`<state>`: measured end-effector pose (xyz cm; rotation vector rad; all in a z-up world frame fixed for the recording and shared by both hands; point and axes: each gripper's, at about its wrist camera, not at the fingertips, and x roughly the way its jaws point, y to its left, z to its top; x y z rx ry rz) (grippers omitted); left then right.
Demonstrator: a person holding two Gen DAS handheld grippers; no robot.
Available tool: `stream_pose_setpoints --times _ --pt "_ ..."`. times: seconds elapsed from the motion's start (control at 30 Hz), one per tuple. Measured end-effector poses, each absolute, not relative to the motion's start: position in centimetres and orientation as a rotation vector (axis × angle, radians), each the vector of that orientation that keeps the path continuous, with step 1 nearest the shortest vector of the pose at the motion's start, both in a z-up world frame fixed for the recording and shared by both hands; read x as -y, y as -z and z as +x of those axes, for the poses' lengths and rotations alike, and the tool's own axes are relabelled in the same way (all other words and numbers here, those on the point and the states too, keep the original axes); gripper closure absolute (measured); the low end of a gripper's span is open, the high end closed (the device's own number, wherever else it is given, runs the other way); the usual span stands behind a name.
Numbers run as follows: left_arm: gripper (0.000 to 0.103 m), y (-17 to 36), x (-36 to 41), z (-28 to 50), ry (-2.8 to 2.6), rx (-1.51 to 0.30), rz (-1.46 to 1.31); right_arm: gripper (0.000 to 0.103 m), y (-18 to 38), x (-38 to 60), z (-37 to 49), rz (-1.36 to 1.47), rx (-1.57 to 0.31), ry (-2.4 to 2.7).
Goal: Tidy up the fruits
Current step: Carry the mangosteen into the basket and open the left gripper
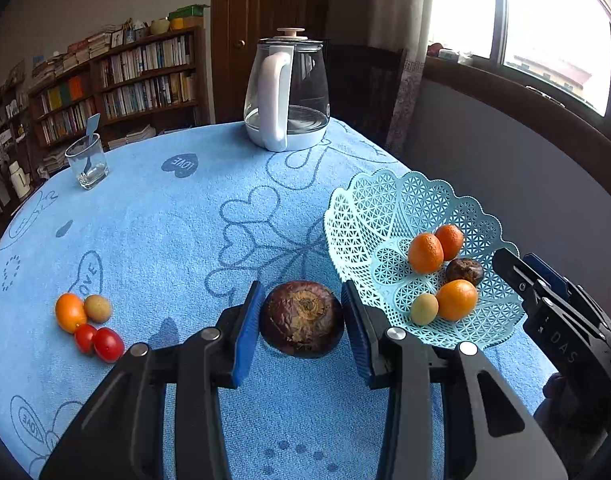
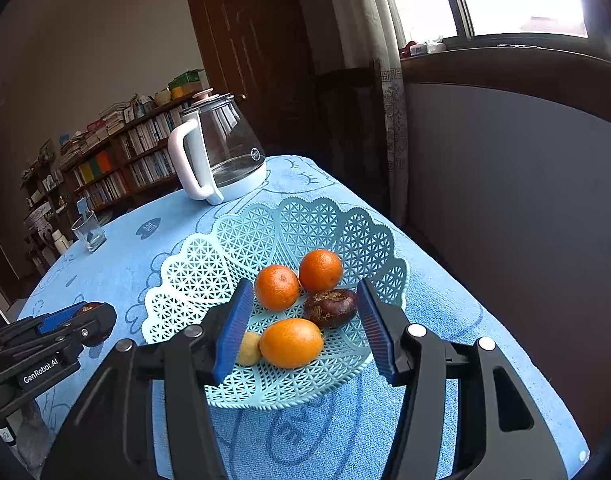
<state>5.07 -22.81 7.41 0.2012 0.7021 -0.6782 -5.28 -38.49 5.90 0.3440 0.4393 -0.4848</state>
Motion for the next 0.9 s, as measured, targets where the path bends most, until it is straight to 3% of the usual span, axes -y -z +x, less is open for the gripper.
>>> stream_pose_setpoints --times 0.37,0.47,0.6,0.83,0.9 --pt "0.061 -7.3 27.0 5.1 0.731 -0.709 0.220 0.043 -5.3 39.1 -5.3 0.374 -0.442 0.490" --pt "0.046 -7.4 27.1 5.1 0.722 -0.702 0.215 0.042 -5.2 39.4 -5.3 0.385 -0.444 0.490" --pt "0.044 -7.3 26.8 5.4 0.704 -0.708 0.218 0.042 -5.1 39.4 -5.4 0.385 -0.444 0.489" --pt "0.023 -7.3 25.8 5.9 0.646 -0.699 0.222 0.042 -5.1 39.2 -5.3 0.378 -0.444 0.489" --pt "0.021 -7.4 25.3 5.9 0.633 -0.693 0.222 0.042 -5.0 39.2 -5.3 0.376 -0.443 0.489"
